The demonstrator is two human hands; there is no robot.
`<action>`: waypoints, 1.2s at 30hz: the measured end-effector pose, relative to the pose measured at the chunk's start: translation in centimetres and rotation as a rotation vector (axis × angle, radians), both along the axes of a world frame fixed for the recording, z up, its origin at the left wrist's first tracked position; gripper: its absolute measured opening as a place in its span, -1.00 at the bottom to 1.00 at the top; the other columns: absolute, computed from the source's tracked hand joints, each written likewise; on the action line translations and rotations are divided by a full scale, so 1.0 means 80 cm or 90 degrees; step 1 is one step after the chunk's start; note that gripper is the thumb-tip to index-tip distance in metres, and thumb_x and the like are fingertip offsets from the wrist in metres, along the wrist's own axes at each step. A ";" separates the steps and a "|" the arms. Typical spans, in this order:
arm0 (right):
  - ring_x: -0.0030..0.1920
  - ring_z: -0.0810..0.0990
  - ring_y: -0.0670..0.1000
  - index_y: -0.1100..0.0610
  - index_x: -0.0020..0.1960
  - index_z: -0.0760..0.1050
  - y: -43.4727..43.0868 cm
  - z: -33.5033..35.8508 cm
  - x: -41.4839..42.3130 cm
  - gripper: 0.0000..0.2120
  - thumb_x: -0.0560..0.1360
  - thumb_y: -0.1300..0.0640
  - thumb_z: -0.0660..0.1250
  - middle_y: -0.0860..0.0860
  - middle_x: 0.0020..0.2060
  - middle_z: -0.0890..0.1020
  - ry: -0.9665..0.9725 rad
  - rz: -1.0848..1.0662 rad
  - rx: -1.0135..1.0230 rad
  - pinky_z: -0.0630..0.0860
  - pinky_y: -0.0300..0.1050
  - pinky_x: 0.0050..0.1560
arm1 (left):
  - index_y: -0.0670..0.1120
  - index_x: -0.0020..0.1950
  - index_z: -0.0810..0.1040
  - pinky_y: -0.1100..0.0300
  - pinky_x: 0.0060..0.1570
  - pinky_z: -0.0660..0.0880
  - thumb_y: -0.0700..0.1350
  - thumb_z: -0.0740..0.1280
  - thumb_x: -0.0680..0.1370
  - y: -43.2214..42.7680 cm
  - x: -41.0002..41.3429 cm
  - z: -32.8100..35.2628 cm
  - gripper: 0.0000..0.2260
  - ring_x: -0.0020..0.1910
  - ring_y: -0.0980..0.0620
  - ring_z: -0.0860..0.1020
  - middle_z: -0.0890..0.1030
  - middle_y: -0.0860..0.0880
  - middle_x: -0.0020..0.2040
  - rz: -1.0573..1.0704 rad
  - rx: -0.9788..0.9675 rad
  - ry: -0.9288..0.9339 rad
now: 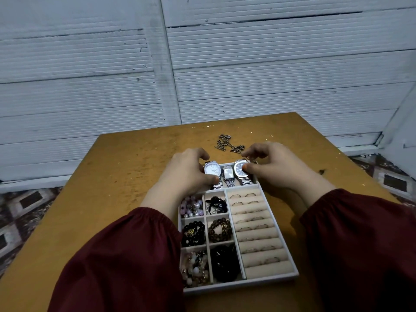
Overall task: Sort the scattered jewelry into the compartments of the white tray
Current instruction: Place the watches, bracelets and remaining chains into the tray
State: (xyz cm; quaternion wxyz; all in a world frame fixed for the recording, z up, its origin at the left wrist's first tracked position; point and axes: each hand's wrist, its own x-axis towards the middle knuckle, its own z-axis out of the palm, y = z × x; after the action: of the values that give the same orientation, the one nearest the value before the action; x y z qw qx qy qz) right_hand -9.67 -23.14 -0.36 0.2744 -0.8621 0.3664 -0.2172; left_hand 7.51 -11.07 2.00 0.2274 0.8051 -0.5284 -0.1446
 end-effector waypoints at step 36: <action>-0.05 0.60 0.01 -0.06 0.04 0.59 -0.004 -0.007 0.002 -0.85 0.47 0.02 0.38 -0.11 -0.12 0.64 -0.046 -0.019 0.035 0.50 0.15 0.14 | 0.06 0.23 0.49 0.00 0.11 0.49 0.03 0.49 0.38 -0.008 0.009 -0.010 -0.55 0.03 0.00 0.55 0.58 0.05 -0.02 -0.045 -0.002 -0.069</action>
State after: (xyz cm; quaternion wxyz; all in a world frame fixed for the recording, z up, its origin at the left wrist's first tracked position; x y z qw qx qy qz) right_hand -9.52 -23.42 -0.91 0.3082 -0.8403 0.3747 -0.2420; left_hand 8.22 -11.69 1.17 0.1944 0.7921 -0.5685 -0.1079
